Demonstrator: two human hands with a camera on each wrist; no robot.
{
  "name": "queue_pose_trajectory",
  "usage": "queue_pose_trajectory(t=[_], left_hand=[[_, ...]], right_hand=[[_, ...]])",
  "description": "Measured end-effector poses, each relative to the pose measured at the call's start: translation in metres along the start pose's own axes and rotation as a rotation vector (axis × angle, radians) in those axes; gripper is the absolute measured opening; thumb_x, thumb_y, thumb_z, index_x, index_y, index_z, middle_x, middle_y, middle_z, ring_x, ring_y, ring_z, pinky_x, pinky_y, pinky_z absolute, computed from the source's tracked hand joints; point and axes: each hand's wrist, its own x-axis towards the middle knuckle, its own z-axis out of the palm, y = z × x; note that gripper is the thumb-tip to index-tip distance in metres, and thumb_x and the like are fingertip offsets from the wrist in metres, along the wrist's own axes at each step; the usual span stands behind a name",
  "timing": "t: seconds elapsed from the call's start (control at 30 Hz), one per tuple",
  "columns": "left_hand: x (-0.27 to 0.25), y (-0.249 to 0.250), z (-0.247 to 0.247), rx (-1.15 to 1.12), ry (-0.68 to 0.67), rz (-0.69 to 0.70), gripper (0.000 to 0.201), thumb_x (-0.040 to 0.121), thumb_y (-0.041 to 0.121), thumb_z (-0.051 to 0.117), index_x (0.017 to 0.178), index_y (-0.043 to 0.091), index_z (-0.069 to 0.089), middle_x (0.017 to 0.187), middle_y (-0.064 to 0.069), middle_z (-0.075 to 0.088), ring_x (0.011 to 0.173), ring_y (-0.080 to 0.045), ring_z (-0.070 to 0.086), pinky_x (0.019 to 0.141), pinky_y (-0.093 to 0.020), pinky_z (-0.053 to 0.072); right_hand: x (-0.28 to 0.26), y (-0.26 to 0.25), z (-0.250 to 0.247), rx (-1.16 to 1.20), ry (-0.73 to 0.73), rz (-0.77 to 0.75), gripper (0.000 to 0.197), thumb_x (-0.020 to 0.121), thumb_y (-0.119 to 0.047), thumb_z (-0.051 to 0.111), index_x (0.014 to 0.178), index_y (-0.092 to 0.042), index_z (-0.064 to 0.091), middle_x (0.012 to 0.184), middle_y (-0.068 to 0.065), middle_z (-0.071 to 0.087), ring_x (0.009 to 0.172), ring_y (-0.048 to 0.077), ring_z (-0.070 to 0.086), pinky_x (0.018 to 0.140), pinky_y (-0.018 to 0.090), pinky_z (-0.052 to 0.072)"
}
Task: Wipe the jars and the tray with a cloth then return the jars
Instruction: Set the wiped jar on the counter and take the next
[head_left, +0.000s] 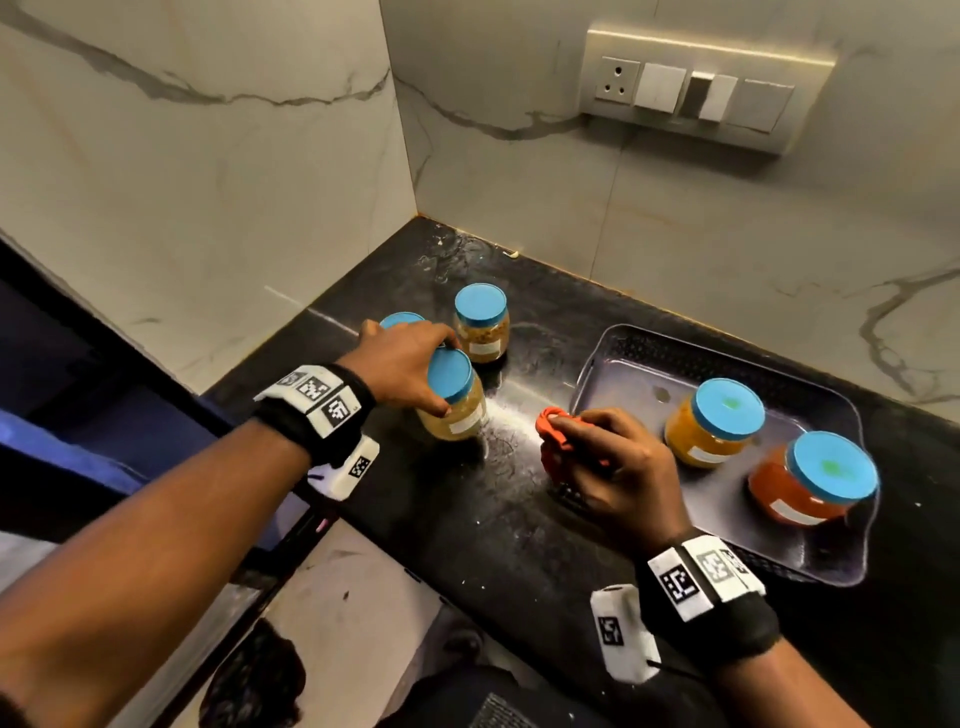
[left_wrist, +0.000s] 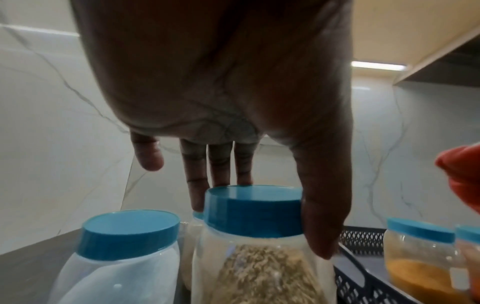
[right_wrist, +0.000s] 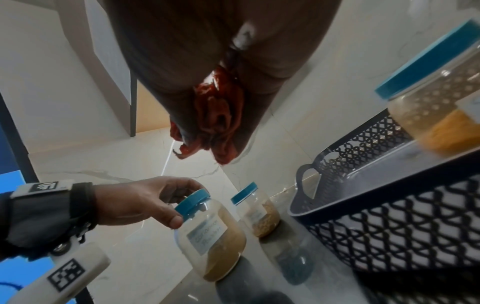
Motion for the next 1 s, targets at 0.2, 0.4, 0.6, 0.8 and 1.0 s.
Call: queue_pose_trajectory(t=[0.2,0.4,0.6,0.8,1.0], left_hand=[[0.043,0.013,-0.001,0.131,0.002,0.017,0.078,0.07,0.047,0.083,0.136,0.029,0.047,0.13,0.002,0.058,0.121,-0.025,0.055,0.096,-0.049,0.032],[0.061,0.017,0.011,0.142,-0.009,-0.004,0.079,0.07,0.043,0.086,0.137,0.03,0.046,0.131,0.0,0.058,0.12,-0.027,0.056,0.097,-0.051,0.033],[0.055,0.013,0.017,0.081,0.014,-0.011,0.083,0.075,0.042,0.084,0.145,0.032,0.04,0.14,-0.002,0.054,0.125,-0.029,0.054,0.103,-0.054,0.031],[0.039,0.014,0.01,0.015,0.165,-0.001,0.085,0.083,0.053,0.075,0.153,0.03,0.032,0.15,-0.002,0.047,0.134,-0.027,0.048,0.107,-0.053,0.03],[0.029,0.075,0.021,-0.215,0.371,0.121,0.072,0.089,0.036,0.073,0.151,0.02,0.041,0.145,-0.008,0.052,0.133,-0.031,0.048,0.108,-0.052,0.037]], right_hand=[[-0.01,0.013,-0.02,-0.052,0.034,0.087,0.034,0.082,-0.012,0.073,0.115,-0.018,0.075,0.097,0.002,0.065,0.085,0.013,0.062,0.074,0.018,0.049],[-0.017,0.023,-0.032,-0.029,0.054,0.193,0.038,0.08,-0.004,0.076,0.114,-0.019,0.075,0.097,-0.001,0.065,0.087,0.014,0.064,0.074,0.03,0.055],[-0.017,0.024,-0.039,0.022,0.064,0.283,0.037,0.079,-0.001,0.077,0.111,-0.02,0.075,0.097,-0.002,0.067,0.088,0.013,0.066,0.077,0.04,0.057],[-0.015,0.028,-0.044,0.102,0.09,0.358,0.039,0.083,-0.001,0.074,0.115,-0.024,0.074,0.097,-0.003,0.066,0.086,0.017,0.067,0.073,0.039,0.059],[-0.023,0.03,-0.059,0.044,0.155,0.511,0.053,0.085,-0.001,0.064,0.122,-0.037,0.053,0.113,-0.005,0.063,0.099,0.017,0.064,0.081,0.05,0.057]])
